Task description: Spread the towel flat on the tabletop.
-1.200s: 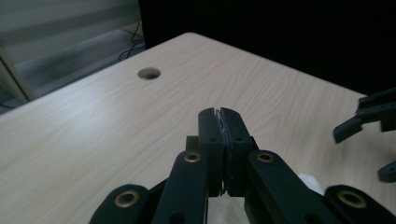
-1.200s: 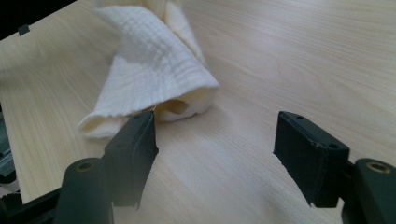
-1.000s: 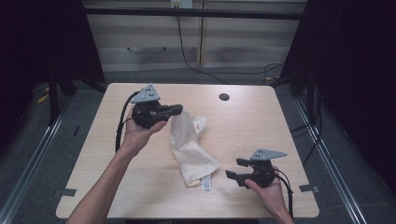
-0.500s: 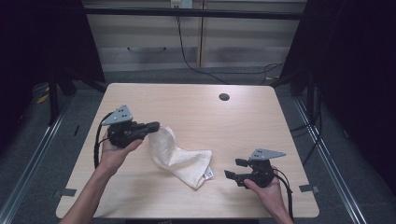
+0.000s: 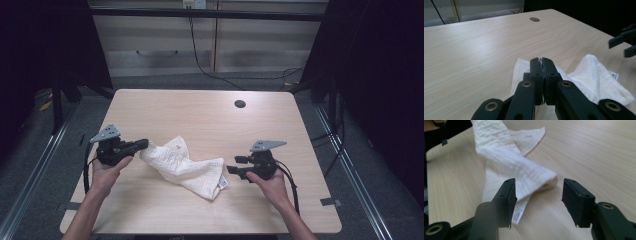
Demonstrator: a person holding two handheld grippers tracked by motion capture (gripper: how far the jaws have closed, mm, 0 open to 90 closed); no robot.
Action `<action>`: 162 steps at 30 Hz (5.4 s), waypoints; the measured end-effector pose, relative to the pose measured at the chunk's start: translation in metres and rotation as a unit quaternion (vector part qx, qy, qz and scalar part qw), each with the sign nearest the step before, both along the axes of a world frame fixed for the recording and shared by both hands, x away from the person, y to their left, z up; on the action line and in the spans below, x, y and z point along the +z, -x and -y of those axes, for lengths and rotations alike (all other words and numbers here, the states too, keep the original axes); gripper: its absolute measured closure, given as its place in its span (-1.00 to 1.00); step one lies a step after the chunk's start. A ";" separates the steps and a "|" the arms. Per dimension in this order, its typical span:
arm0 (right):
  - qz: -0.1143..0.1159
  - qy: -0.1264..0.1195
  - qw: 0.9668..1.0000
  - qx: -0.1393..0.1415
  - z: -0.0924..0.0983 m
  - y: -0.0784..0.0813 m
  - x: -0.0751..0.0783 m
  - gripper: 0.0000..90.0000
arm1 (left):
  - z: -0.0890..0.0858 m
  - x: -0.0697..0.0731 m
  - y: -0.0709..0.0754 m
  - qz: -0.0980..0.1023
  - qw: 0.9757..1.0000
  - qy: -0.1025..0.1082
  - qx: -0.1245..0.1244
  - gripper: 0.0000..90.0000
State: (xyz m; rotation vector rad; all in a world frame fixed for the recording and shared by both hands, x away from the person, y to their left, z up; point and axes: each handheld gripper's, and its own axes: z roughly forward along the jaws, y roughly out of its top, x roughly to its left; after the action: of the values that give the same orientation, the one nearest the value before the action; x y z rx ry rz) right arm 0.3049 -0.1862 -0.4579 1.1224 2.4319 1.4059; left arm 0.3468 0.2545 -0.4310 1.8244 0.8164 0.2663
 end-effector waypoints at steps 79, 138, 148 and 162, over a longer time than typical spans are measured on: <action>-0.015 0.050 0.999 0.013 -0.006 0.023 -0.033 0.21 | 0.023 -0.061 0.053 -0.054 0.991 -0.114 -0.056 0.88; -0.024 0.073 0.994 0.075 -0.016 0.045 -0.041 0.94 | 0.019 -0.055 0.055 -0.055 0.994 -0.073 -0.061 0.91; 0.008 0.024 0.999 0.039 0.002 0.037 -0.012 0.96 | 0.023 -0.040 0.048 -0.043 0.996 -0.043 -0.064 0.94; 0.096 -0.027 0.995 -0.019 0.030 0.003 0.084 0.97 | 0.028 0.049 0.021 0.046 0.997 0.041 -0.039 0.97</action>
State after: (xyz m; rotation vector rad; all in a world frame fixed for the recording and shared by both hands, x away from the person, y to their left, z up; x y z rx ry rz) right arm 0.3020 -0.2158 -0.3744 0.9875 2.2414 1.5015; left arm 0.3260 0.2270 -0.3819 1.7501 0.6808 0.2619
